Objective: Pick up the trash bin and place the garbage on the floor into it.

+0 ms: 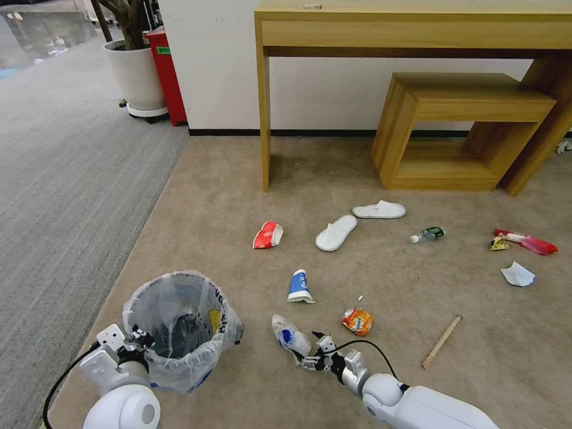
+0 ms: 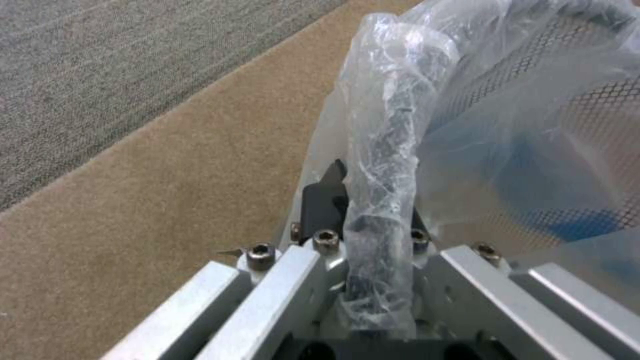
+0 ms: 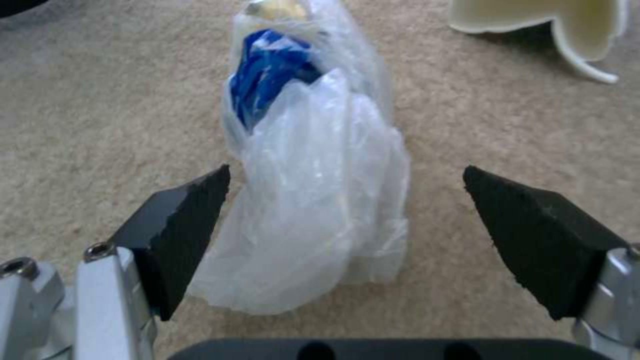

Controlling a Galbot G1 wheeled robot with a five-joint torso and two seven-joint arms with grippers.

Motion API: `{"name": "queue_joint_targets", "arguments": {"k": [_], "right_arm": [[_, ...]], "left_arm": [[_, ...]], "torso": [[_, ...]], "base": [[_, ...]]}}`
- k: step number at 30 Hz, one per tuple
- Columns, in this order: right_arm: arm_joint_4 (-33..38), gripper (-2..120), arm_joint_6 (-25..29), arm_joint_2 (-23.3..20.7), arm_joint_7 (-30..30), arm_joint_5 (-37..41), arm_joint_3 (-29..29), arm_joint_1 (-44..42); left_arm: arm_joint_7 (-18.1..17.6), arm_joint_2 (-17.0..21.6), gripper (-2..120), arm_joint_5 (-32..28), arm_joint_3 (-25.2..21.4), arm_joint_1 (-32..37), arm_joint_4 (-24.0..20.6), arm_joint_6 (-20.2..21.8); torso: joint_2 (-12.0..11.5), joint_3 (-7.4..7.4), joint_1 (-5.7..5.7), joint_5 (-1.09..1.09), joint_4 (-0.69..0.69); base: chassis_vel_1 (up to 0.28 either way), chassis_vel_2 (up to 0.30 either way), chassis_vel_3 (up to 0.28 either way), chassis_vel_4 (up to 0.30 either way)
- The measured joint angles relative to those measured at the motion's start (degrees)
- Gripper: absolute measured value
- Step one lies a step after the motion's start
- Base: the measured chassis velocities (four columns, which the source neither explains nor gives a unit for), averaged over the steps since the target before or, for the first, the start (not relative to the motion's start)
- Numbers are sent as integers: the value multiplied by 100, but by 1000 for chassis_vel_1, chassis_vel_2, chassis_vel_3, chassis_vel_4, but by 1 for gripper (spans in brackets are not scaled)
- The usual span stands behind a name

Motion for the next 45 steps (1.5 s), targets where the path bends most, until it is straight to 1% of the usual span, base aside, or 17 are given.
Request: {"name": "queue_joint_targets", "arguments": {"k": [5,8,9,12,13,16,20,21,23,24,27,31,34,39,43,44,45], "right_arm": [[-91,85,45,66,-11,-35,-83,36],[-209,70,134,161,-38,-103,-142,46],[-209,70,134,161,-38,-103,-142,46],[-266,55,208,208,-47,-196,-127,-19],[-266,55,208,208,-47,-196,-127,-19],[-372,41,269,257,-76,-265,-79,-64],[-428,34,302,284,-105,-296,-53,-82],[-462,25,329,310,-122,-316,-26,-105],[-515,15,407,346,-171,-367,31,-153],[-515,15,407,346,-171,-367,31,-153],[-466,1,506,286,-250,-400,172,-259],[-350,0,576,187,-285,-408,322,-352],[-20,0,745,-53,-416,-427,705,-564],[369,0,807,-267,-445,-430,1034,-730],[1042,0,928,-599,-618,-429,1550,-937],[1042,0,928,-599,-618,-429,1550,-937],[1311,0,1029,-724,-789,-385,1716,-984]], "left_arm": [[0,-5,1,0,3,4,-10,-5],[0,-4,1,-2,2,8,-14,-19],[0,-4,1,-2,2,8,-14,-19],[7,-4,1,-1,2,20,-16,-57],[7,-4,1,-1,2,20,-16,-57],[22,-14,1,9,13,34,-20,-84],[29,-14,1,23,15,45,-20,-99],[32,-14,1,35,16,51,-19,-117],[38,-12,1,43,16,56,-14,-128],[38,-12,1,43,16,56,-14,-128],[47,-4,1,64,12,49,42,-145],[54,0,1,83,16,40,79,-157],[64,1,1,113,51,-6,165,-160],[77,1,1,141,85,-47,258,-164],[93,-2,1,191,140,-94,348,-181],[93,-2,1,191,140,-94,348,-181],[96,-5,1,204,151,-105,368,-186]], "torso": [[0,0,0,-1,0],[0,0,0,-1,0],[0,0,0,-1,0],[0,0,0,0,0],[0,0,0,0,0],[0,-1,0,0,0],[0,0,0,0,0],[0,0,0,-1,0],[0,0,0,0,0],[0,0,0,0,0],[0,0,0,1,0],[0,-1,0,-1,0],[0,0,0,0,0],[0,0,0,2,-1],[1,-1,0,5,0],[1,-1,0,5,0],[1,-1,0,1,0]], "base": [[0,0,0,0],[0,0,0,0],[0,0,0,0],[0,0,0,0],[0,0,0,0],[0,0,0,0],[0,0,0,0],[0,0,0,0],[0,0,0,0],[0,0,0,0],[0,0,0,0],[0,0,0,0],[0,0,0,0],[0,0,0,0],[0,0,0,0],[0,0,0,0],[0,0,0,0]]}}
